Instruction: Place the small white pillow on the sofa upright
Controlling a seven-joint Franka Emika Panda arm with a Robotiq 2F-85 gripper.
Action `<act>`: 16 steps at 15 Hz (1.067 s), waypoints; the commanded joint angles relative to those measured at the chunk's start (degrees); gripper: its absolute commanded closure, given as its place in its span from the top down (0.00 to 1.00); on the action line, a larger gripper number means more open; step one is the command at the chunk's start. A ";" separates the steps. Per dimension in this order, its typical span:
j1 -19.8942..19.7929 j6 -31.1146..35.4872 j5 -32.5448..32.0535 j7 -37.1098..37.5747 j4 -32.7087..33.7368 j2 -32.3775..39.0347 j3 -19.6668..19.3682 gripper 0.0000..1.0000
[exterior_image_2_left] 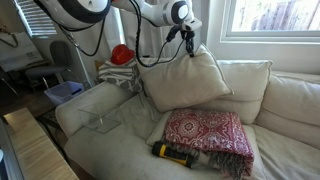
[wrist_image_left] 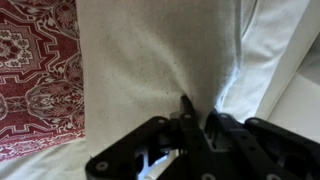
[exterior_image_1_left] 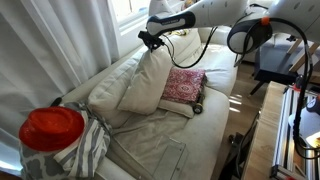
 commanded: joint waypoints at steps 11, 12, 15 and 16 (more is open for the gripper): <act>0.56 0.32 -0.11 -0.29 -0.90 -0.54 0.62 0.14; 0.56 0.32 -0.11 -0.29 -0.90 -0.54 0.62 0.14; 2.57 -0.68 -1.28 0.79 -0.98 -1.24 -0.55 0.03; 4.68 -1.72 -2.42 0.22 -1.04 -1.85 -1.20 0.03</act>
